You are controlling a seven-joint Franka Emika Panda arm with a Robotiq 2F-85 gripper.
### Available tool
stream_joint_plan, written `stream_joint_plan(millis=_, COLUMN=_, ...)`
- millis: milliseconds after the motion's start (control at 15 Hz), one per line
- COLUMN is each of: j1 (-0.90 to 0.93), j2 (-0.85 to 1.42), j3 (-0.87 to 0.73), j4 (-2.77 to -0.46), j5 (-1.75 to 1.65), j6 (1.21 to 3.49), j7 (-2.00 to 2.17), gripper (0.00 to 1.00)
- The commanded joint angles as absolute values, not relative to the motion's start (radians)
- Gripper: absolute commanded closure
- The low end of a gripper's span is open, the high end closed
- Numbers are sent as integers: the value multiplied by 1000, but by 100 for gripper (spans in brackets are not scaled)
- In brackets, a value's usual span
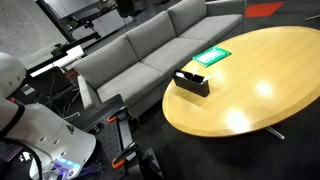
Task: Pick up the utensil holder and move it to the right.
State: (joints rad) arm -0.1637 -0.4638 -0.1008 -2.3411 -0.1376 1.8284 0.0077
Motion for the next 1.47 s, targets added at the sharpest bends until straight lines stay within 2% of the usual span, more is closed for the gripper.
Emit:
stream_joint_plan(millis=0, j1=-156, j2=-464, j3=-107, j4=-2339, j5=-140, j6=1826, j7=10, gripper=0)
stream_joint_plan(millis=667, j1=-156, j2=-464, j3=-107, j4=-2339, j5=-140, j6=1826, j7=10, gripper=0)
stream_joint_plan(millis=933, j1=-98, j2=-396, j3=-51, j4=-2343, j5=-82, j6=1870, j7=71, gripper=0)
stream_joint_plan(millis=1067, j1=-72, j2=-327, j3=-15, j4=-2340, j5=-30, j6=1925, j7=151, gripper=0)
stream_joint_plan(millis=1400, j1=-30, j2=-101, j3=41, j4=-2358, j5=101, j6=2245, j7=384, gripper=0)
